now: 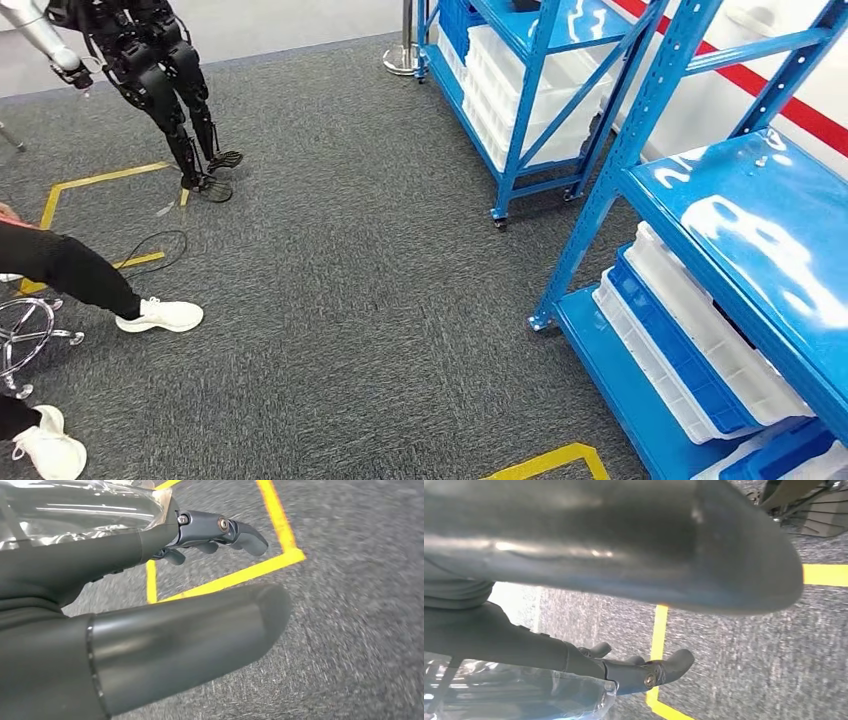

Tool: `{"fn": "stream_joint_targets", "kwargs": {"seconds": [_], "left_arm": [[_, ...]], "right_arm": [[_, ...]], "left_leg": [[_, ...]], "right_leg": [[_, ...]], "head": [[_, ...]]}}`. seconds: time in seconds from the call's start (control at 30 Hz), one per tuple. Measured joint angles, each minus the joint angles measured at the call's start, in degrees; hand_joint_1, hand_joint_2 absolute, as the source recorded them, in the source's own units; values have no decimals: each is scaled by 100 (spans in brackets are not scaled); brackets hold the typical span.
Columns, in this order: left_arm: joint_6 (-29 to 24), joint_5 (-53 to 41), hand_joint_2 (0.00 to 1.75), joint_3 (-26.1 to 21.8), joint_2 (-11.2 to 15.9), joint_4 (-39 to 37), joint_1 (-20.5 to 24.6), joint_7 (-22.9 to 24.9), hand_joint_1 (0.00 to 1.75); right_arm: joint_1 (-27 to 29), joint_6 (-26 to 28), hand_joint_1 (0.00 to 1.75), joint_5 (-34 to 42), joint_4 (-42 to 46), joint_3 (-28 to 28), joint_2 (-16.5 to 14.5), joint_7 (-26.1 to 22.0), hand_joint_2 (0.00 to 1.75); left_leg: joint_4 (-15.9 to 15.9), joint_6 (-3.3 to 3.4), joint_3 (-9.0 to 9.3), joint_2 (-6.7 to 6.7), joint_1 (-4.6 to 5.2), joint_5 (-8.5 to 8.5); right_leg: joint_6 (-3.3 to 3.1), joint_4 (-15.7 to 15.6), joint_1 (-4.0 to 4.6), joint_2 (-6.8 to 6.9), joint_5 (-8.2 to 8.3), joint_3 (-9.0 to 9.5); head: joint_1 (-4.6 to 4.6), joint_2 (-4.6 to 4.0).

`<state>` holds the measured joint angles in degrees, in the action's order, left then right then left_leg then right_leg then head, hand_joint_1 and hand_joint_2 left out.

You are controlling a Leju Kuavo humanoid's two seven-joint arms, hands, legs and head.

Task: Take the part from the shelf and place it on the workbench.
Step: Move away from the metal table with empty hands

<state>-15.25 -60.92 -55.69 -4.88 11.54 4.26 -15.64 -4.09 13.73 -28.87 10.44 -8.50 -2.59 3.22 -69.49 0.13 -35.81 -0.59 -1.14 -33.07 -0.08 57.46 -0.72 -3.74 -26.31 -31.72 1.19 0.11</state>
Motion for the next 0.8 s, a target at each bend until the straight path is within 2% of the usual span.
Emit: {"fn": "stream_joint_targets", "kwargs": {"seconds": [0.07,0.13,0.2,0.23,0.27,0.33,0.4,0.43,0.47,0.5,0.53,0.57,0.6,0.63,0.67,0.7,0.73,0.77,0.8], "left_arm": [[-20,-68,0,22,-1,-1,0,94,0],[-46,-96,0,40,-4,-2,3,165,0],[-79,-116,0,51,-14,-2,10,210,0],[-115,-138,0,57,-22,-1,16,248,0],[-175,-164,0,65,-31,-1,20,303,0],[-309,-203,0,75,-40,0,16,444,0],[-407,-208,0,73,-43,0,0,582,0],[-432,-209,0,72,-46,0,-5,637,0],[-446,-212,0,72,-52,0,-7,688,0],[-454,-220,0,72,-63,0,-6,738,0],[-460,-228,0,72,-74,0,-6,794,0],[-466,-235,0,72,-80,1,-6,848,0],[-473,-240,0,72,-84,1,-9,892,0],[-479,-240,0,72,-83,2,-9,920,0],[-484,-240,0,72,-82,2,-5,933,0],[-491,-240,0,72,-87,3,6,939,0],[-497,-240,0,72,-91,3,22,941,0],[-504,-240,0,72,-96,3,35,939,0],[-509,-241,0,72,-99,3,42,937,0]], "right_arm": [[-2,2,0,-67,-3,46,-6,10,0],[-8,-1,0,-118,-4,88,-9,30,0],[0,-5,0,-140,-9,125,-6,52,0],[6,-11,0,-154,-12,141,-5,64,0],[9,-28,0,-171,-15,156,-6,80,0],[4,-68,0,-221,-18,186,-13,110,0],[2,-116,0,-275,-20,223,-18,135,0],[10,-141,0,-299,-20,243,-19,147,0],[21,-159,0,-321,-21,263,-19,155,0],[30,-169,0,-338,-22,281,-19,161,0],[32,-175,0,-354,-22,299,-19,162,0],[22,-178,0,-371,-22,316,-29,162,0],[2,-182,0,-384,-22,329,-38,160,0],[-19,-188,0,-394,-21,339,-49,157,0],[-40,-196,0,-401,-21,347,-57,156,0],[-58,-204,0,-406,-21,352,-56,155,0],[-73,-213,0,-413,-21,361,-57,156,0],[-89,-221,0,-422,-21,370,-54,162,0],[-105,-227,0,-432,-21,380,-50,168,0]], "left_leg": [[743,32,326,-248,-9,357],[1077,59,467,-392,8,456],[1106,120,471,-265,45,479],[1137,169,479,-199,52,503],[1171,218,487,-126,49,527],[1214,278,491,31,46,555],[1213,290,476,204,57,552],[1212,290,470,289,60,549],[1210,284,467,368,61,545],[1207,273,470,438,59,538],[1201,253,483,504,62,527],[1194,223,499,563,75,508],[1186,184,522,624,89,483],[1178,147,550,683,103,461],[1181,112,578,745,107,445],[1186,75,606,811,95,430],[1171,37,623,806,69,405],[1094,2,604,699,44,331],[911,-26,533,530,22,195]], "right_leg": [[13,23,14,-146,-2,-10],[60,34,32,-266,9,-63],[139,24,29,-360,33,-132],[165,62,25,-295,19,-171],[171,184,24,-163,-49,-240],[136,730,23,171,-332,-510],[138,1468,3,280,-642,-874],[172,1663,-13,296,-700,-962],[225,1647,-29,315,-672,-936],[286,1366,-45,356,-557,-771],[344,928,-65,466,-407,-519],[368,527,-69,629,-273,-289],[355,228,-64,757,-172,-116],[319,79,-53,843,-117,-37],[269,61,-29,842,-100,-42],[219,51,-20,762,-88,-52],[178,41,-37,687,-79,-48],[129,31,-53,618,-66,-39],[78,21,-72,550,-45,-26]], "head": [[0,0],[4,0],[5,0],[5,0],[9,0],[17,0],[20,0],[20,0],[20,0],[19,0],[20,0],[20,0],[17,0],[13,0],[9,0],[6,0],[5,0],[1,0],[-5,0]]}}
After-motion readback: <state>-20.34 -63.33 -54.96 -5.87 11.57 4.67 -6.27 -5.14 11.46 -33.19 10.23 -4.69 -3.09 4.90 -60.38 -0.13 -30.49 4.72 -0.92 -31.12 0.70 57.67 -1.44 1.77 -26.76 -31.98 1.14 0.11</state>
